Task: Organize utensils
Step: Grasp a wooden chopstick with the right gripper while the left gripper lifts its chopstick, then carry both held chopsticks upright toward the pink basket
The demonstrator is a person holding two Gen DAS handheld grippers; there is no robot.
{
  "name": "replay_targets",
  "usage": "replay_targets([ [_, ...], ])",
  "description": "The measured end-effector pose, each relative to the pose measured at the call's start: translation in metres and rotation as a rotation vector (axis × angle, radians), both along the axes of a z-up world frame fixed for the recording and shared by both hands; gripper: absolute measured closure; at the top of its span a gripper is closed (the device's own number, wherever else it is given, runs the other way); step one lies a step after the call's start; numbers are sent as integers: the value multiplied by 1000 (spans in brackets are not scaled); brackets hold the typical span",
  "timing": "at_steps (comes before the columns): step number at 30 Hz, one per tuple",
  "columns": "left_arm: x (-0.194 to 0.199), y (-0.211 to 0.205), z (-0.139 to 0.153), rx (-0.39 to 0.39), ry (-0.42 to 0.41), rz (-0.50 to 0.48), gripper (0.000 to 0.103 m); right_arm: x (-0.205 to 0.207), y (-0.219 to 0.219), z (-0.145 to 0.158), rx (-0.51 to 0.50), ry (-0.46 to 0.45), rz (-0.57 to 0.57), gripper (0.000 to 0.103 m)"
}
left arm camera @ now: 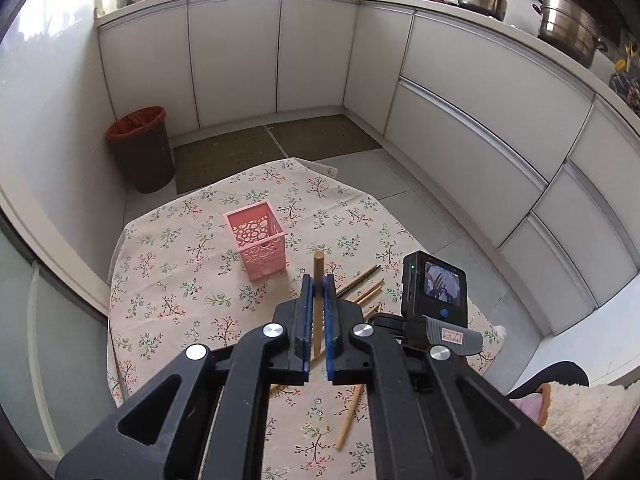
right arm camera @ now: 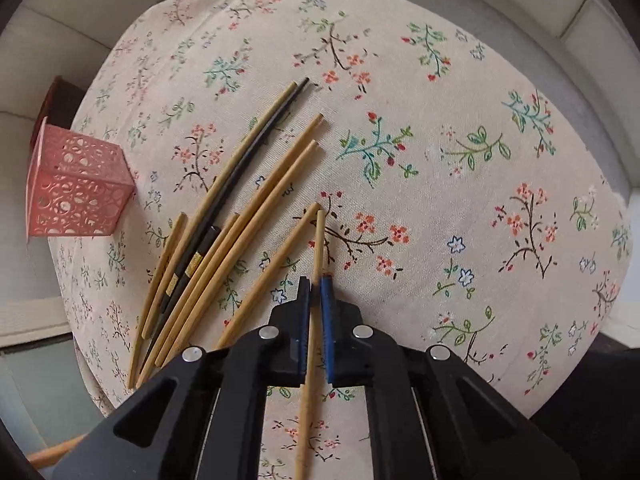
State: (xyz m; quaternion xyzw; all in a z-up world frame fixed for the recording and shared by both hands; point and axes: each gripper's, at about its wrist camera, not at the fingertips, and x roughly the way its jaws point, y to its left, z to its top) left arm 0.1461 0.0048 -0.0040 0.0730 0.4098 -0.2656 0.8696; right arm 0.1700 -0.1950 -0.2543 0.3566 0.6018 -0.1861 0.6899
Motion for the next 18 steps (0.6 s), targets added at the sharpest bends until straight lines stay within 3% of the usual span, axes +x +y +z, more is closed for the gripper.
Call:
replay_targets([
  [9, -28, -2, -2, -44, 4, 73, 99, -42, 23, 100, -294, -330, 209, 97],
  [18, -55, 2, 26, -85, -40, 113, 99, -80, 21, 179, -392, -508, 303, 98],
])
